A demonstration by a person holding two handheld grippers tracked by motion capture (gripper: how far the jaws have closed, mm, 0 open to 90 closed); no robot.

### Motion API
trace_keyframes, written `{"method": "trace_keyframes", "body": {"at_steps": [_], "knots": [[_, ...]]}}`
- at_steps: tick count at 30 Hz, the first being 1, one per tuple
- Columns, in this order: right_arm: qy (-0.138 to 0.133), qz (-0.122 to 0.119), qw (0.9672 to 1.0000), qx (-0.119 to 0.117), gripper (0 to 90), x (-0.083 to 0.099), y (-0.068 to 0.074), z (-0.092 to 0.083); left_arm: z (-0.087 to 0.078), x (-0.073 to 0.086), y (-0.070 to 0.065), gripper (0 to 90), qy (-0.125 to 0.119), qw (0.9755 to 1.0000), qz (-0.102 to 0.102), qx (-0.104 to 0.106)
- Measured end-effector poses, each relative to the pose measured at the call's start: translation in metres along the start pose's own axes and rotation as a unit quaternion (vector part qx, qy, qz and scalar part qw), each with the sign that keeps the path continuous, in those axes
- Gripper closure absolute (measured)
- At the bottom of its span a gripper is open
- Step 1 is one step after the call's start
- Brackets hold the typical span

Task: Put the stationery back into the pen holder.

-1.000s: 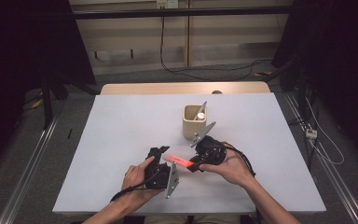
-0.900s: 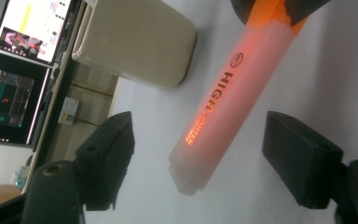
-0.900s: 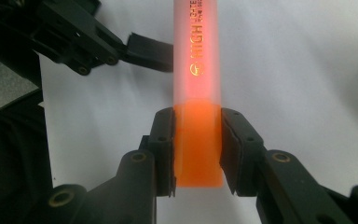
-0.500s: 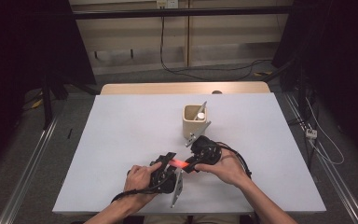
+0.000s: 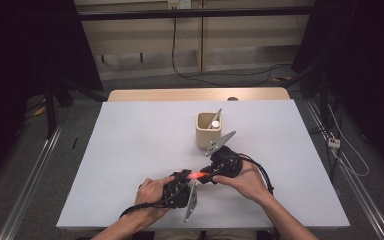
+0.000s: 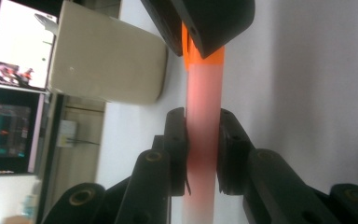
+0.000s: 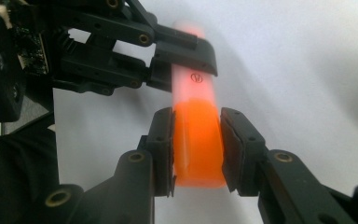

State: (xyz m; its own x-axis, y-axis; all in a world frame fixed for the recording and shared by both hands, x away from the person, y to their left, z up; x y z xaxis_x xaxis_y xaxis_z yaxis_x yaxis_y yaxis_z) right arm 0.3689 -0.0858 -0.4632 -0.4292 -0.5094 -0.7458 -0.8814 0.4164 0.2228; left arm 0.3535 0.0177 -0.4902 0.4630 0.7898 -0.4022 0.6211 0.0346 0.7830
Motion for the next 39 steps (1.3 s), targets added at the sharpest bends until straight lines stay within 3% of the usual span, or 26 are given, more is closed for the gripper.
{"method": "trace_keyframes", "body": {"at_steps": [2,4,8,9,11,12,15,18,21,22,24,27,28,30,32,34,35,36,37,38,39], "knots": [[-0.002,0.008,0.9999,0.011,58.3,0.001,-0.002,-0.001,0.002,0.002,-0.001,77.2,-0.008,0.9992,-0.039,0.007],[-0.006,0.012,0.9996,0.023,51.5,0.003,-0.006,-0.002,0.001,0.006,0.002,77.2,-0.009,0.9978,-0.065,0.013],[-0.028,0.018,0.9982,0.05,34.5,0.007,-0.014,-0.008,-0.001,0.009,0.009,77.2,-0.021,0.9912,-0.128,0.022],[-0.036,0.019,0.9975,0.059,31.0,0.007,-0.016,-0.01,0.0,0.008,0.009,77.2,-0.038,0.9867,-0.157,0.018],[-0.058,0.016,0.9958,0.069,21.5,0.006,-0.018,-0.013,-0.001,0.01,0.013,77.1,-0.05,0.9801,-0.19,0.025],[-0.062,0.018,0.9941,0.087,16.9,0.006,-0.02,-0.015,-0.001,0.013,0.014,77.1,-0.049,0.977,-0.205,0.029],[-0.076,-0.003,0.9877,0.136,12.6,0.009,-0.027,-0.019,-0.001,0.018,0.018,77.1,-0.061,0.9647,-0.253,0.039],[-0.09,-0.005,0.9819,0.166,9.8,0.014,-0.031,-0.023,-0.003,0.023,0.023,77.1,-0.071,0.9501,-0.301,0.044],[-0.109,0.014,0.9773,0.181,9.6,0.019,-0.033,-0.029,-0.006,0.026,0.029,77.1,-0.08,0.9349,-0.343,0.043],[-0.119,0.017,0.9752,0.186,9.2,0.02,-0.034,-0.032,-0.007,0.027,0.031,77.1,-0.084,0.9278,-0.361,0.044],[-0.133,0.028,0.9715,0.195,8.9,0.022,-0.035,-0.039,-0.009,0.028,0.035,77.1,-0.089,0.9186,-0.382,0.047],[-0.141,0.03,0.9686,0.203,8.7,0.027,-0.036,-0.049,-0.011,0.028,0.039,77.1,-0.106,0.9033,-0.412,0.054],[-0.145,0.029,0.9667,0.208,8.4,0.029,-0.036,-0.052,-0.011,0.027,0.041,77.1,-0.117,0.9002,-0.415,0.061],[-0.16,0.039,0.9625,0.216,8.0,0.033,-0.038,-0.059,-0.01,0.028,0.046,77.1,-0.122,0.8968,-0.421,0.057],[-0.173,0.047,0.9588,0.22,8.0,0.038,-0.039,-0.065,-0.006,0.03,0.052,77.1,-0.127,0.8846,-0.445,0.054],[-0.183,0.06,0.9549,0.226,8.1,0.044,-0.04,-0.069,-0.004,0.032,0.058,77.1,-0.125,0.8809,-0.454,0.048],[-0.181,0.067,0.9541,0.229,8.1,0.047,-0.041,-0.071,-0.003,0.034,0.061,77.1,-0.125,0.8782,-0.459,0.049],[-0.182,0.069,0.953,0.232,8.1,0.049,-0.042,-0.072,-0.002,0.034,0.065,77.1,-0.127,0.874,-0.467,0.044],[-0.183,0.07,0.9522,0.235,8.2,0.051,-0.042,-0.074,-0.002,0.036,0.069,77.1,-0.126,0.8723,-0.471,0.039],[-0.184,0.071,0.9512,0.238,8.2,0.053,-0.042,-0.076,-0.002,0.037,0.074,77.1,-0.126,0.8726,-0.471,0.031],[-0.186,0.074,0.95,0.24,8.2,0.055,-0.042,-0.077,-0.001,0.038,0.078,77.1,-0.127,0.8677,-0.48,0.029]]}}
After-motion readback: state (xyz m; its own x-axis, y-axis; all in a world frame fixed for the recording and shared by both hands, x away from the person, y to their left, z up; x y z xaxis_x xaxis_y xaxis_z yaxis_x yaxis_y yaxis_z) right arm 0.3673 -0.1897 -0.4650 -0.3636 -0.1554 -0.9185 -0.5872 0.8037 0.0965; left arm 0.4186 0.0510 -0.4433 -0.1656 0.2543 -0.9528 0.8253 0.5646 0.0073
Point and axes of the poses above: each handheld gripper's, and its own axes: z roughly forward along the jaws, x roughly out of its underside, y roughly to its left, the point moved 8 cm from there along z, roughly forward along the jaws, and after that the axes turned 10 degrees about -y, right-handed, at the moved point
